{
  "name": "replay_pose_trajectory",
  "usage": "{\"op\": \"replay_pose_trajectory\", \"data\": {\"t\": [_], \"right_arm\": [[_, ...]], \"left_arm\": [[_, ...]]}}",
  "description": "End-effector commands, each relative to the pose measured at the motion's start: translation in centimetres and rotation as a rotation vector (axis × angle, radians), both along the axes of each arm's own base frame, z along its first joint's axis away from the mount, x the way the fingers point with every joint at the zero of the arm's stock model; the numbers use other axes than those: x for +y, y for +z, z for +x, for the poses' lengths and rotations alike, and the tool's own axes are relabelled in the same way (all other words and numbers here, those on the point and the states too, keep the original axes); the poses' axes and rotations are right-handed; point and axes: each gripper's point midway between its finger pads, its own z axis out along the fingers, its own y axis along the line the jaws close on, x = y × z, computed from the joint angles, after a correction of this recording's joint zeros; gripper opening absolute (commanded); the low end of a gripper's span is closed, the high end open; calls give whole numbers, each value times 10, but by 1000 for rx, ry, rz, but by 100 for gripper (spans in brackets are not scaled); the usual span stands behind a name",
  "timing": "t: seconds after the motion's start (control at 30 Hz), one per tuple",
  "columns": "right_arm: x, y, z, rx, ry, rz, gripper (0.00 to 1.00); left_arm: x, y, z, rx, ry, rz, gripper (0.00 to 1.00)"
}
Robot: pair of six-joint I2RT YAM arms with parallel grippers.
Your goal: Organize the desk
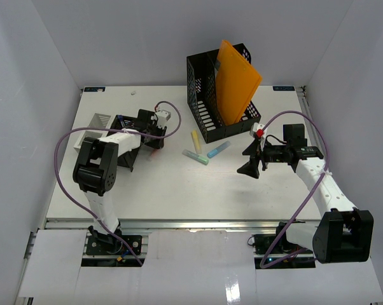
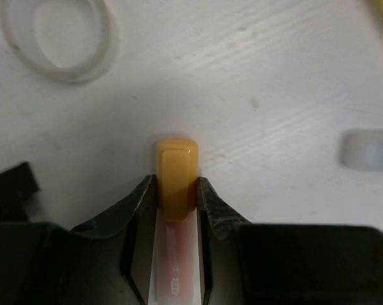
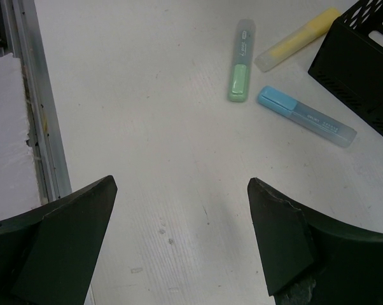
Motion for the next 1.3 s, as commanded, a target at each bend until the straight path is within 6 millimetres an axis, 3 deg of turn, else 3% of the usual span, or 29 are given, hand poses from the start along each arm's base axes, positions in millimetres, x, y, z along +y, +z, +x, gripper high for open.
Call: {"op": "replay_pose_trajectory", "data": {"t": [0.0,0.03,0.23,0.3,0.37,0.53,0.67,0.83,0.93,1.1,1.27], "right_arm": [[10,11,-25,-34,131,88,90],[10,12,-28,-38,136,91,90],[25,7,-72,-120,310,220,90],[28,4,-85,-126,353,247,90],[31,1,-89,-104,373,257,90],[51,-5,-76,64,372,214,90],[69,1,-58,153,343,189,90],[84,38,-16,169,176,219,90],[88,60,-21,148,229,273,90],[88,53,-47,140,371,307,90],[100,55,-36,159,275,336,90]], "left_arm": [[-45,59,-48,35,-52,-326,14],[-52,63,-54,50,-85,-365,14],[-103,132,-131,87,-305,-772,11],[-110,138,-160,153,-321,-866,11],[-119,150,-185,174,-367,-955,11],[-142,182,-215,116,-461,-1126,11],[-160,203,-212,33,-482,-1205,10],[-181,226,-204,-67,-525,-1256,10],[-184,238,-203,-108,-537,-1293,10],[-179,258,-194,-208,-496,-1353,10],[-178,283,-183,-304,-469,-1428,8]]}}
